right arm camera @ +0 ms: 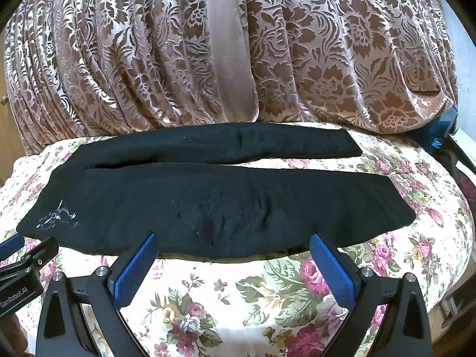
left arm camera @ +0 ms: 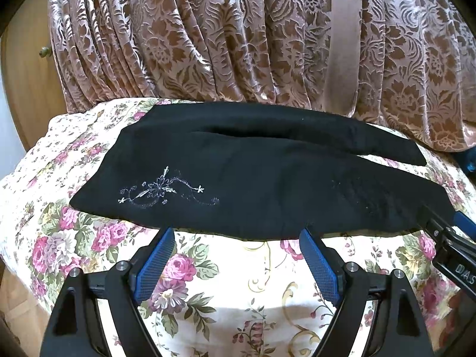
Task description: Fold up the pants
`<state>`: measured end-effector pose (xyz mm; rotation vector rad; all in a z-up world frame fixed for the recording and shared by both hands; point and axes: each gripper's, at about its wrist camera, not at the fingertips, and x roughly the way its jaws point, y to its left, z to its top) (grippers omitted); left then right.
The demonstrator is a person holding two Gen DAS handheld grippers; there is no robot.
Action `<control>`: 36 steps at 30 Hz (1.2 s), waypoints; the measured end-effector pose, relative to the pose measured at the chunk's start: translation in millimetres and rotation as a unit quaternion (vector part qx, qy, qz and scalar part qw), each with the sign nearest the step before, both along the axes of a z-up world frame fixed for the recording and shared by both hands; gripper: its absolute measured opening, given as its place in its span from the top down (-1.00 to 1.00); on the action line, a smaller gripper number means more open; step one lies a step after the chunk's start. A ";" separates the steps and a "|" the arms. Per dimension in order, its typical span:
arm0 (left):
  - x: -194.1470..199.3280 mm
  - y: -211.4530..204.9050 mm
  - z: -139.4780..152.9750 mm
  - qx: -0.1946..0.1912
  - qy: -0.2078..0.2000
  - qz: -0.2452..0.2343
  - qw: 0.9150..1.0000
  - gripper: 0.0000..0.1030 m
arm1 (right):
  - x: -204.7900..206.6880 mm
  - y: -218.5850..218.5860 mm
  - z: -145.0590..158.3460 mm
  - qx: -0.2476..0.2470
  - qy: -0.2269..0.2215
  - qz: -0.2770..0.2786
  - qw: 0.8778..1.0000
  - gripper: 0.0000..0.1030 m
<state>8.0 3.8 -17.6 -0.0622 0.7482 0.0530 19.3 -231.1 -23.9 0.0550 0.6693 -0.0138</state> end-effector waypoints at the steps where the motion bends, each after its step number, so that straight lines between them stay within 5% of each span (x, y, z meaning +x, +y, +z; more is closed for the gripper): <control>1: -0.2 -0.3 -0.5 0.000 0.000 0.000 1.000 -0.67 | -0.1 -0.1 -0.5 0.000 0.000 -0.001 1.000 -1.00; 36: 4.4 1.0 -9.7 -0.002 0.022 0.003 1.000 -0.67 | -0.1 2.7 -6.5 0.002 0.003 0.001 1.000 -1.00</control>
